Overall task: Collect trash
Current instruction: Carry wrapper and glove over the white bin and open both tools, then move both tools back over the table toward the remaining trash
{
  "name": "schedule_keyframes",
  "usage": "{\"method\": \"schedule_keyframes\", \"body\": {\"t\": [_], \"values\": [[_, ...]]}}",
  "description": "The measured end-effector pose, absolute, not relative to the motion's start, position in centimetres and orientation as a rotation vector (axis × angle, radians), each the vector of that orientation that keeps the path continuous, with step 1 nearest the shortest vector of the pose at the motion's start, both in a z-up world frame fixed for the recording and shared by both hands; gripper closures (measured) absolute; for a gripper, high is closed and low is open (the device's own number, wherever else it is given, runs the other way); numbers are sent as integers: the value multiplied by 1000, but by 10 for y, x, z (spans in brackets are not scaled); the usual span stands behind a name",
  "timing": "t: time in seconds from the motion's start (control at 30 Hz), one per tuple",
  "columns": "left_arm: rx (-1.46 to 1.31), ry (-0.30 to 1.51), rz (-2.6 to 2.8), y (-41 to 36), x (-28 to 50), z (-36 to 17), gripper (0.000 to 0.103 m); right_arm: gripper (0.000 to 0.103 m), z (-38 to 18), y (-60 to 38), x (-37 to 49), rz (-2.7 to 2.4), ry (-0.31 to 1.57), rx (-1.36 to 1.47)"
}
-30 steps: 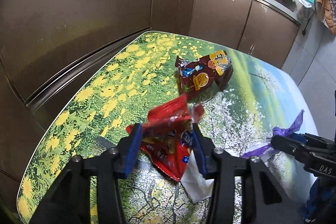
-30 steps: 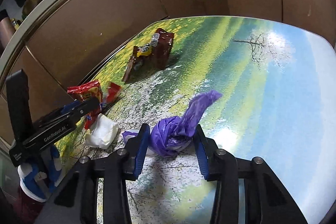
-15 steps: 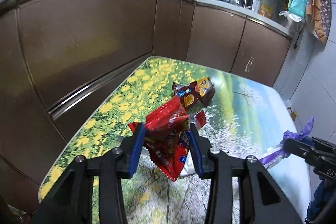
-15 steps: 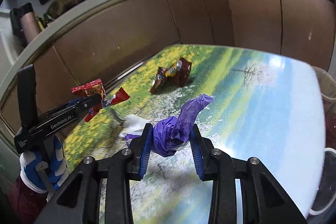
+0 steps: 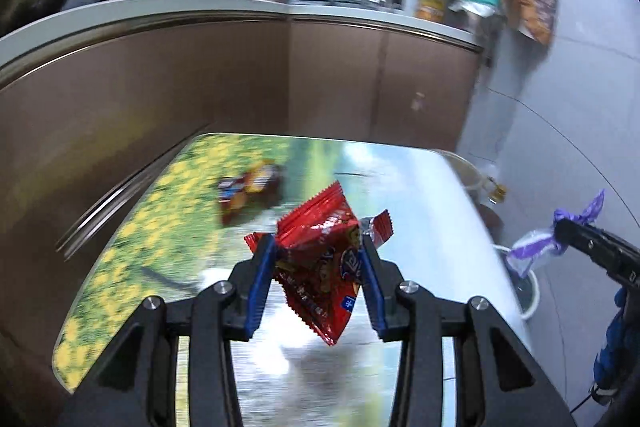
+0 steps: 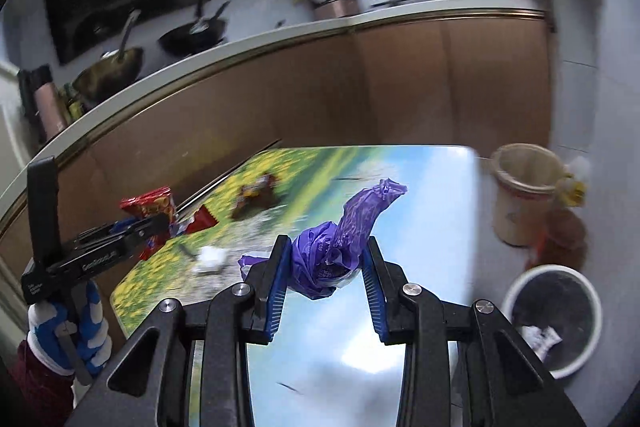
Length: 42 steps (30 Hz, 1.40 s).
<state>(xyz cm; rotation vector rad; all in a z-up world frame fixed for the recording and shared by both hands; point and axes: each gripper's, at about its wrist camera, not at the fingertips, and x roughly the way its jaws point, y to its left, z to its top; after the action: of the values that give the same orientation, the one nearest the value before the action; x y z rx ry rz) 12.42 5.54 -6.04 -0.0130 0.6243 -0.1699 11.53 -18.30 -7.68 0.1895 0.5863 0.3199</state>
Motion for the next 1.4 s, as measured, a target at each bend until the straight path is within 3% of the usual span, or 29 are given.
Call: {"method": "schedule_keyframes", "body": {"t": [0.43, 0.73, 0.97, 1.1, 1.4], "values": [[185, 701, -536, -172, 160, -76, 64, 68, -124, -333, 98, -104, 594, 230], [171, 880, -671, -299, 228, -137, 62, 67, -186, -407, 133, -338, 684, 221], [125, 957, -733, -348, 263, -173, 53, 64, -233, -443, 162, -423, 768, 238], [101, 971, -738, -358, 274, -183, 45, 54, -253, -453, 170, -445, 810, 244], [111, 910, -693, -323, 257, -163, 44, 47, -241, -437, 157, -448, 792, 249]]}}
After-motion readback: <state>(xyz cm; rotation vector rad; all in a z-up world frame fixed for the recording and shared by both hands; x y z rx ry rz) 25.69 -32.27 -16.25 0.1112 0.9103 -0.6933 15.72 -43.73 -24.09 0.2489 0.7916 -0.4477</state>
